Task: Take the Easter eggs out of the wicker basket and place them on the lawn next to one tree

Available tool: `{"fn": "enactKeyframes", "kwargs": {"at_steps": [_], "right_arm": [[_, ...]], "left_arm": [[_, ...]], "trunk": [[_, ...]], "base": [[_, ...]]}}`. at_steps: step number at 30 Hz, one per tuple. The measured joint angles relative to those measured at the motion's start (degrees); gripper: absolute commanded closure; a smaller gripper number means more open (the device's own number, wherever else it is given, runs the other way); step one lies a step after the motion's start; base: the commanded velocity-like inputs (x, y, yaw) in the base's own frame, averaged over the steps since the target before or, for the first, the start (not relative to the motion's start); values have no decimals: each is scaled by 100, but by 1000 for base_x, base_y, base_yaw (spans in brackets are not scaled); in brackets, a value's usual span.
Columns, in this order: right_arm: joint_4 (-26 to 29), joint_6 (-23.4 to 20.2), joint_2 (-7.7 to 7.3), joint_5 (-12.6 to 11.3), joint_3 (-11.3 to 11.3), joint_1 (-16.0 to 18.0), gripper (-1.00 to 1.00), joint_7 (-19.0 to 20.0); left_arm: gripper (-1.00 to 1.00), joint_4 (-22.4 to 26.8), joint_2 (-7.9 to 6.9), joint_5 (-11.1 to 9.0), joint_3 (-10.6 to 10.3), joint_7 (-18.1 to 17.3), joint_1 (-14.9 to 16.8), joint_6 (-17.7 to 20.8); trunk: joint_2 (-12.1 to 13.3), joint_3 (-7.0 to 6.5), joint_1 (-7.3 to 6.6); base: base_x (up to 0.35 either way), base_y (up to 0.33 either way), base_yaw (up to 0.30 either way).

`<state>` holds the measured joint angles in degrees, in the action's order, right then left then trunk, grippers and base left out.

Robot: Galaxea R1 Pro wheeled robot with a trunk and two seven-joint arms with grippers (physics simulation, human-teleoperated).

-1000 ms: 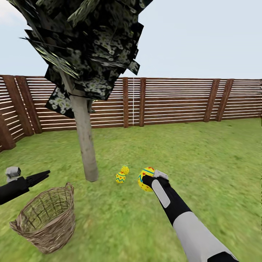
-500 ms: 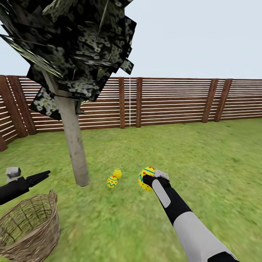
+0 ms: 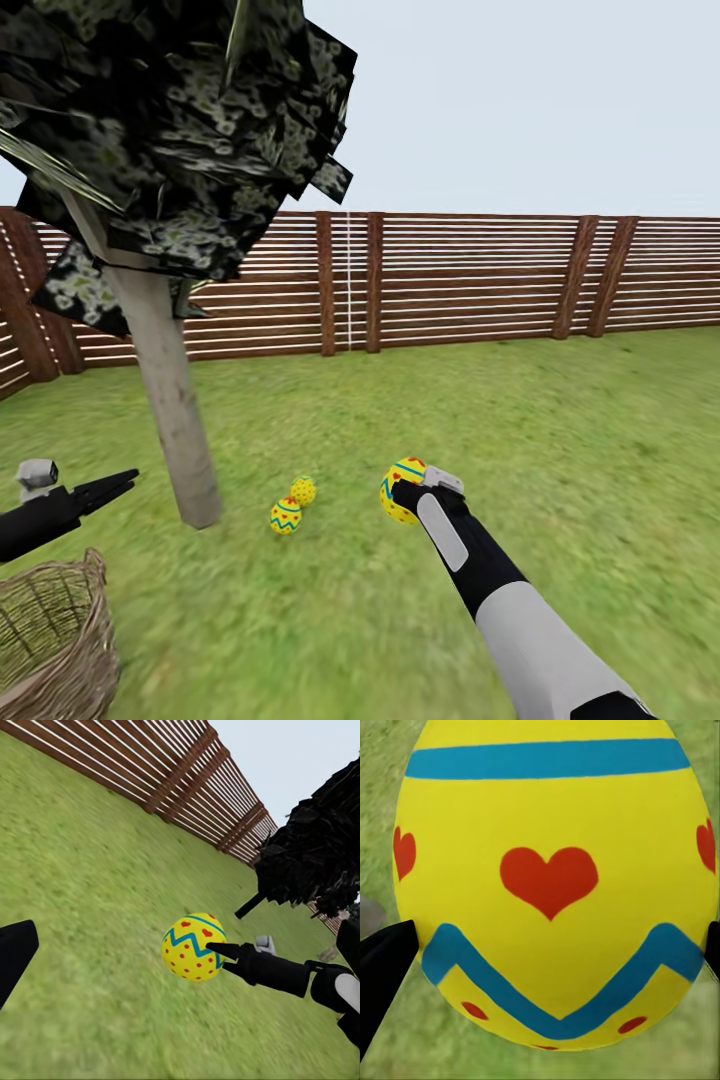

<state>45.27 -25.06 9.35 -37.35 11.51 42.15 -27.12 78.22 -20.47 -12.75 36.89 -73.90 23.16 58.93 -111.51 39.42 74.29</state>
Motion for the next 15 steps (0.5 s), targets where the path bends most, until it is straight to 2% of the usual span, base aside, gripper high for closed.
{"fn": "enactKeyframes", "kwargs": {"at_steps": [10,15], "right_arm": [[0,1,-8,3,-4,0,100,-1],[-2,2,-17,4,-16,1,100,0]], "left_arm": [[-100,-3,0,10,-3,11,0,-6],[-100,-2,-1,14,-5,15,-2,-6]], "trunk": [[0,0,0],[0,0,1]], "base": [[257,-245,1],[200,-290,136]]}}
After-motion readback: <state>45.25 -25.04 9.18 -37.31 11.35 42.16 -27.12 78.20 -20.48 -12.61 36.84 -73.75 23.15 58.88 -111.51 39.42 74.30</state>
